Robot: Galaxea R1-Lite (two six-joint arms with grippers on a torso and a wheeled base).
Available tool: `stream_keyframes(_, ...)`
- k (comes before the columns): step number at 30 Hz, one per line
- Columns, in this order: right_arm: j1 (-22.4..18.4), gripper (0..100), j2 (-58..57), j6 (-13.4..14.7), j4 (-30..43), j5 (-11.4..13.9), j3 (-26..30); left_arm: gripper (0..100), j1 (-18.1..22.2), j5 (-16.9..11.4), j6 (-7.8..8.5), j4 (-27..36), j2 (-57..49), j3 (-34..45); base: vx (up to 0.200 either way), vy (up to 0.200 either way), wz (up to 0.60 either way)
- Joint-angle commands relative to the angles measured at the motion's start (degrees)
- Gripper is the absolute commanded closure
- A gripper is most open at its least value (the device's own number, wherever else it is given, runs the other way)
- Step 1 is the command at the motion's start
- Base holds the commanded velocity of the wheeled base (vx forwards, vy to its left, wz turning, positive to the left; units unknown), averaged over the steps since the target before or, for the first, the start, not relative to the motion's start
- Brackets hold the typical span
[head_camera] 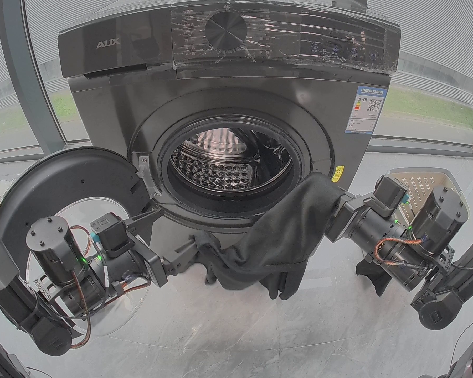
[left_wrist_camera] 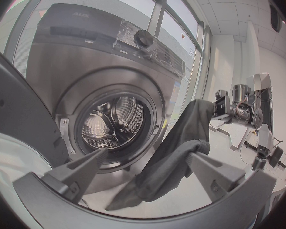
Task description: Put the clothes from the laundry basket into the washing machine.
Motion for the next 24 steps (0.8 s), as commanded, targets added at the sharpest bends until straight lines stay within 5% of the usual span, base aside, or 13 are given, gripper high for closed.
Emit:
stream_keyframes(1,1.3,100,0.0,0.0,0.0,0.0,-0.4,0,-1.2,-0.1,-0.01,-0.1,3.1,0.6,0.000,0.000,0.00)
stream_keyframes(13,5.6,100,-0.5,0.2,0.0,0.0,-0.3,0,-6.6,0.5,0.42,-0.1,11.4,-0.5,0.000,0.000,0.00)
stream_keyframes(24,8.2,100,-0.5,0.2,-0.1,0.3,0.8,0,-7.2,0.2,0.95,-0.2,25.0,-14.4,0.000,0.000,0.00)
